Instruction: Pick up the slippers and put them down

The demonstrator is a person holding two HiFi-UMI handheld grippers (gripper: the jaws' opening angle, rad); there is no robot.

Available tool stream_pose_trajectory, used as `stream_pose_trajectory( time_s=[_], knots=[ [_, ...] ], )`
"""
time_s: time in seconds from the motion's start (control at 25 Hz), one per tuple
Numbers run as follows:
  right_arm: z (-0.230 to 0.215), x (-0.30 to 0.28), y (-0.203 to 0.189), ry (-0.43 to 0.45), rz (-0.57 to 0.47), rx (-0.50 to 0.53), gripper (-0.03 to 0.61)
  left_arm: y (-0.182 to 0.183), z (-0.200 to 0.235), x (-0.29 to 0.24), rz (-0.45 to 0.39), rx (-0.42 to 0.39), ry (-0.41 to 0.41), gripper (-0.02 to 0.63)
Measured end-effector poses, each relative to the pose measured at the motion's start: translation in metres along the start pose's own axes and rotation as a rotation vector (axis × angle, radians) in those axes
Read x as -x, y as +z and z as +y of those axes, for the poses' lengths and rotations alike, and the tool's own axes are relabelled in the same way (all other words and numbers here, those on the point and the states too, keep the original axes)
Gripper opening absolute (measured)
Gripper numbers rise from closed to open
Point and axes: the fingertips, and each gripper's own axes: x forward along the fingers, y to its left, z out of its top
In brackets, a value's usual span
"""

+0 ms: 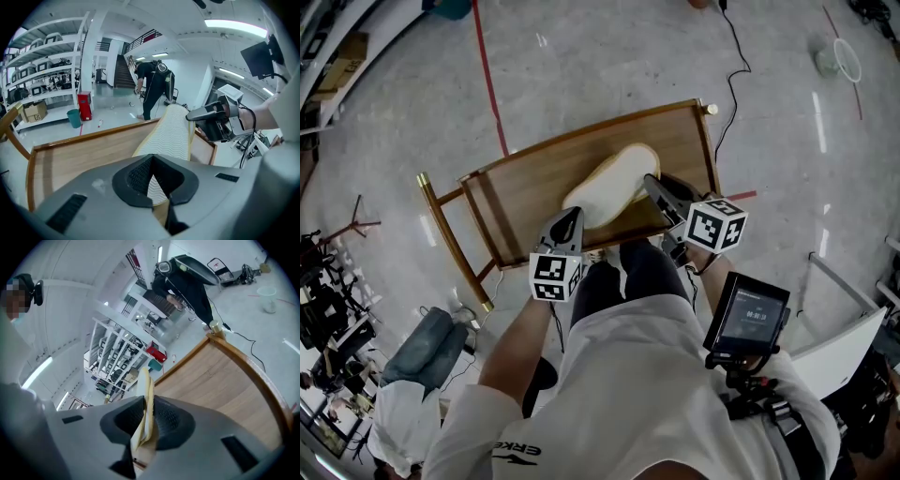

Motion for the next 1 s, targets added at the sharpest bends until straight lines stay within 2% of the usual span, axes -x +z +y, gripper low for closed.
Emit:
stream_pose_trajectory(
  time_s=[0.24,0.56,1.0],
  knots=[
    [0.039,0.016,0.015,-0.027,-0.092,0.111,0.064,0.025,0.003,0.025,-0.085,-0.006,0.015,0.003],
    [0.096,0.046,0.029,-0.048,-0.218,0.189,0.061,0.055,0.004,0.078,-0.204,-0.012,0.020,0.003],
    [0.173,0.109,0.015,-0.047,-0.382,0.264,0.061,0.094,-0.015,0.160,-0.418,0.014,-0.003,0.003]
  ],
)
